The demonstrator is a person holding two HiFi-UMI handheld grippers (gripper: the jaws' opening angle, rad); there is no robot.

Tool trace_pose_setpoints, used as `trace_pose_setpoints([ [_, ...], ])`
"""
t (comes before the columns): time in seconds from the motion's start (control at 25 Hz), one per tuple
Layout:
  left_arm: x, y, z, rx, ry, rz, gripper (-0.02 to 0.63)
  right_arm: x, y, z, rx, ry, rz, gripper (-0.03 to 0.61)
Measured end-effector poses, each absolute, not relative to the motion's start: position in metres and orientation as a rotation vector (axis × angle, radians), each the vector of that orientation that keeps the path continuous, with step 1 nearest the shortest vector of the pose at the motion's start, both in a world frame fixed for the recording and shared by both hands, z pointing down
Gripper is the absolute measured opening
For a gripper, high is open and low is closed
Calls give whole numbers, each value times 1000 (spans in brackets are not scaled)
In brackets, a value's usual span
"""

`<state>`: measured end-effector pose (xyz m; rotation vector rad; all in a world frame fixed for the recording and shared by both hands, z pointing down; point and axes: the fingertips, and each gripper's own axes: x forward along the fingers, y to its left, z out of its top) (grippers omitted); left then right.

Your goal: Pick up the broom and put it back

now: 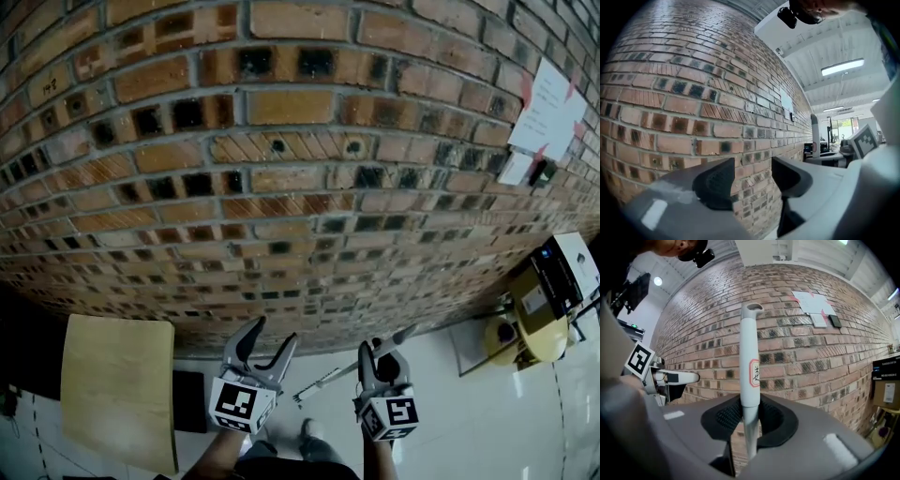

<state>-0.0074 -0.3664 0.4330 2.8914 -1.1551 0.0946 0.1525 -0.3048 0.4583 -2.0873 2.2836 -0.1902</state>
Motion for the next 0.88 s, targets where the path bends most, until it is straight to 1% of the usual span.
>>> trace_pose_setpoints([
  [0.2,35,-365,473,2894,-1009,159,247,191,-302,506,-2221,2287,-268,84],
  [0.6,110,-369,537,2904,-842,198,256,250,-303,627,-2304,2397,-436,81],
  [0.88,154,-367,612,2879,-704,322,286,273,-308,703,-2296,2502,-557,81],
])
